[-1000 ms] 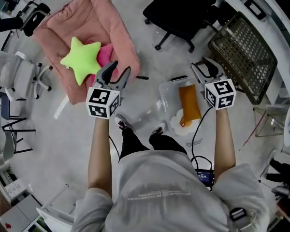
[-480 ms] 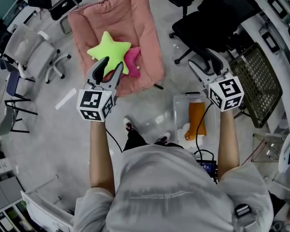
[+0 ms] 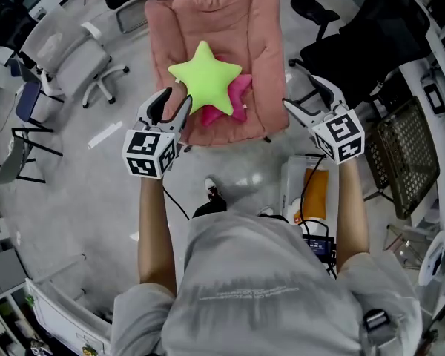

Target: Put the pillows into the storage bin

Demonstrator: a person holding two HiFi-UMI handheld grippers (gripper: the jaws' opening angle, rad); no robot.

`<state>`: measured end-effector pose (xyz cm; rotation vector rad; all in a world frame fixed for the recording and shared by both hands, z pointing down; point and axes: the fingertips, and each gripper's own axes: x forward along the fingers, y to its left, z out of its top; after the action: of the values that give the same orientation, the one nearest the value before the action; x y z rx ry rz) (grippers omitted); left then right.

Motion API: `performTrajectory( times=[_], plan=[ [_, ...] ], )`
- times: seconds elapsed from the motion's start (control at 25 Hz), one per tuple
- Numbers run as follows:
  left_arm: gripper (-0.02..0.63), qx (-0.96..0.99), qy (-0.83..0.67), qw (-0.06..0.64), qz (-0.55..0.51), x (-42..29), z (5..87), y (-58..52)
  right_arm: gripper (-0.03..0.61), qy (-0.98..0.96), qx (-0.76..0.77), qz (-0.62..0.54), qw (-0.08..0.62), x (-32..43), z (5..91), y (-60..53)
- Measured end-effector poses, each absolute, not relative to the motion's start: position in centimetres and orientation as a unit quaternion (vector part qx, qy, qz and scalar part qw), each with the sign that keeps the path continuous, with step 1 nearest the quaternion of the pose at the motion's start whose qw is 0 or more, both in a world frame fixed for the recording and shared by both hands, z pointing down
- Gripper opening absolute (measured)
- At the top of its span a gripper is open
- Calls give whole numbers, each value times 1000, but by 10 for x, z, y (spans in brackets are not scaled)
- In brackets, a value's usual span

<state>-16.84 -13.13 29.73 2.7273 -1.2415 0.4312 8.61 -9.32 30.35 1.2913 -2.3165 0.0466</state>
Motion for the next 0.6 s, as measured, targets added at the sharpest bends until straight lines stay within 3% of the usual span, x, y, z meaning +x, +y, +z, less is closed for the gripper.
performTrajectory(
  times=[0.6],
  plan=[
    [282,901,-344,133,227,-237,389,-187,391,-872,374,88,305,-17,390,-165]
  ],
)
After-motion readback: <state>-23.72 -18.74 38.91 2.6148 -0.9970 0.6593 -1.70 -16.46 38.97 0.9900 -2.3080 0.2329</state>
